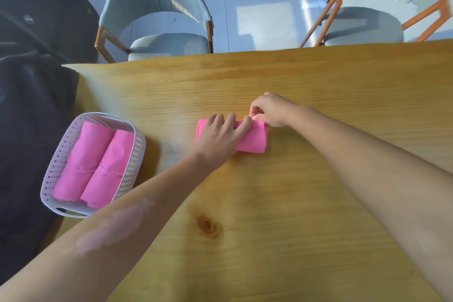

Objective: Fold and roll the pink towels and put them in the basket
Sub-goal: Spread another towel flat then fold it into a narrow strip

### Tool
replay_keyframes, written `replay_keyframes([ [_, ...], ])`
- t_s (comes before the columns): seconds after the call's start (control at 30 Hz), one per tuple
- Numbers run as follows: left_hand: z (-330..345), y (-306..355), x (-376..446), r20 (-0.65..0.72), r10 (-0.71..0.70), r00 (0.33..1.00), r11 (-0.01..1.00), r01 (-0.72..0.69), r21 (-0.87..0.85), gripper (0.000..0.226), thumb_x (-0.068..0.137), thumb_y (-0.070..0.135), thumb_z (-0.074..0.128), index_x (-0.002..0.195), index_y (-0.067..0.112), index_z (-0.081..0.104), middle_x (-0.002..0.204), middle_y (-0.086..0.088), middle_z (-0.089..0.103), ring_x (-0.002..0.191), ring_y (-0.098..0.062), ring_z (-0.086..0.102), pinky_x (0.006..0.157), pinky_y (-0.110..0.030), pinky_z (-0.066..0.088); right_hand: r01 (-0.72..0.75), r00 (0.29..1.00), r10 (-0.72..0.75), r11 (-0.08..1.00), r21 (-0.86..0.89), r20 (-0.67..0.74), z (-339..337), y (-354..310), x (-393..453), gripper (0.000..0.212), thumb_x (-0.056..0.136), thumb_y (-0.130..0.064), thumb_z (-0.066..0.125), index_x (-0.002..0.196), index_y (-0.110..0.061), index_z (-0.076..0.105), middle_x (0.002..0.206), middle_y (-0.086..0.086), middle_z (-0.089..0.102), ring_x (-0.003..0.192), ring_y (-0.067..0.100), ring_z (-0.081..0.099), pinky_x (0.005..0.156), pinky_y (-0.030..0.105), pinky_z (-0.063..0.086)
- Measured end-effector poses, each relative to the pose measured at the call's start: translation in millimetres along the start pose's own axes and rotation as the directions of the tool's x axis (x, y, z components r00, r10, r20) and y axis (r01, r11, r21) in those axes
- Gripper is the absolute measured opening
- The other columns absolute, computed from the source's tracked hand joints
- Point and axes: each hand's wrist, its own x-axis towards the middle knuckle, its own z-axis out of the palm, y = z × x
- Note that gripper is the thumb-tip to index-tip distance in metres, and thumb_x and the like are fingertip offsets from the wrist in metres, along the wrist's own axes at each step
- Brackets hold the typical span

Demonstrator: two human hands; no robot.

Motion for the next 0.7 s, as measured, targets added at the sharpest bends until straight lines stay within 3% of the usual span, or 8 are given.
replay_keyframes([
  [0.1,-6,2,-8,0.053,-0.083,0.995,0.992,0.087,-0.086,0.082,0.074,0.036,0.071,0.147,0.020,0.039,0.109,-0.009,0.061,0.084,-0.031,0.064,0.071,-0.039,0.053,-0.060,0.997,0.069,0.977,0.204,-0.036,1,6,-25,0.020,0.098,-0.020,0.052,0.089,-0.023,0.069,0.088,-0.008,0.066,0.093,0.017,0.061,0.079,0.030,0.047],
  [0.2,-20,8,-33,0.095,-0.205,0.974,0.912,0.225,-0.342,0.088,0.068,0.045,0.070,0.144,0.026,0.030,0.111,-0.006,0.063,0.089,-0.034,0.067,0.068,-0.032,0.047,-0.072,0.987,0.133,0.864,0.499,-0.089,6,12,-63,0.024,0.099,-0.019,0.055,0.082,-0.026,0.070,0.077,-0.011,0.070,0.081,0.014,0.062,0.068,0.030,0.045],
  [0.27,-35,15,-56,0.135,-0.275,0.952,0.792,0.304,-0.530,0.086,0.064,0.048,0.069,0.139,0.031,0.030,0.110,-0.004,0.065,0.087,-0.033,0.067,0.067,-0.032,0.044,-0.065,0.980,0.170,0.773,0.631,-0.107,13,10,-90,0.019,0.098,-0.021,0.058,0.085,-0.024,0.071,0.078,-0.010,0.073,0.078,0.016,0.060,0.069,0.032,0.044],
  [0.37,-63,32,-96,0.206,-0.415,0.886,0.523,0.418,-0.743,0.081,0.063,0.049,0.074,0.133,0.040,0.036,0.099,0.008,0.069,0.080,-0.019,0.070,0.063,-0.036,0.056,-0.037,0.982,0.166,0.636,0.771,-0.090,27,-1,-128,0.013,0.100,-0.021,0.057,0.100,-0.022,0.070,0.094,-0.007,0.074,0.090,0.012,0.062,0.082,0.032,0.049],
  [0.47,-90,51,-134,0.243,-0.470,0.848,0.220,0.379,-0.899,0.070,0.063,0.039,0.078,0.126,0.037,0.046,0.094,0.013,0.071,0.079,-0.007,0.069,0.065,-0.030,0.058,-0.027,0.992,0.125,0.458,0.888,-0.034,38,-23,-168,0.021,0.104,-0.026,0.051,0.117,-0.019,0.066,0.112,-0.002,0.073,0.106,0.016,0.064,0.091,0.033,0.050],
  [0.53,-109,62,-154,0.249,-0.494,0.833,0.075,0.326,-0.942,0.068,0.063,0.037,0.077,0.126,0.030,0.050,0.101,0.010,0.070,0.084,-0.007,0.068,0.069,-0.026,0.056,-0.026,0.998,0.059,0.331,0.943,0.006,44,-43,-197,0.034,0.104,-0.037,0.047,0.126,-0.015,0.062,0.120,0.003,0.072,0.115,0.022,0.065,0.095,0.037,0.049],
  [0.63,-139,78,-172,0.229,-0.544,0.807,-0.015,0.264,-0.965,0.076,0.061,0.039,0.077,0.131,0.023,0.050,0.110,-0.001,0.069,0.092,-0.013,0.068,0.075,-0.033,0.059,-0.028,0.997,-0.068,0.129,0.991,0.037,47,-76,-237,0.057,0.097,-0.052,0.047,0.135,-0.009,0.056,0.127,0.012,0.068,0.118,0.029,0.064,0.097,0.041,0.051],
  [0.7,-158,90,-180,0.198,-0.581,0.790,-0.020,0.229,-0.973,0.078,0.061,0.040,0.077,0.130,0.021,0.049,0.113,-0.004,0.067,0.095,-0.014,0.067,0.078,-0.036,0.059,0.014,0.993,-0.116,0.064,0.998,-0.006,43,-95,-265,0.067,0.094,-0.059,0.049,0.137,-0.008,0.054,0.130,0.013,0.066,0.119,0.030,0.064,0.094,0.040,0.052],
])
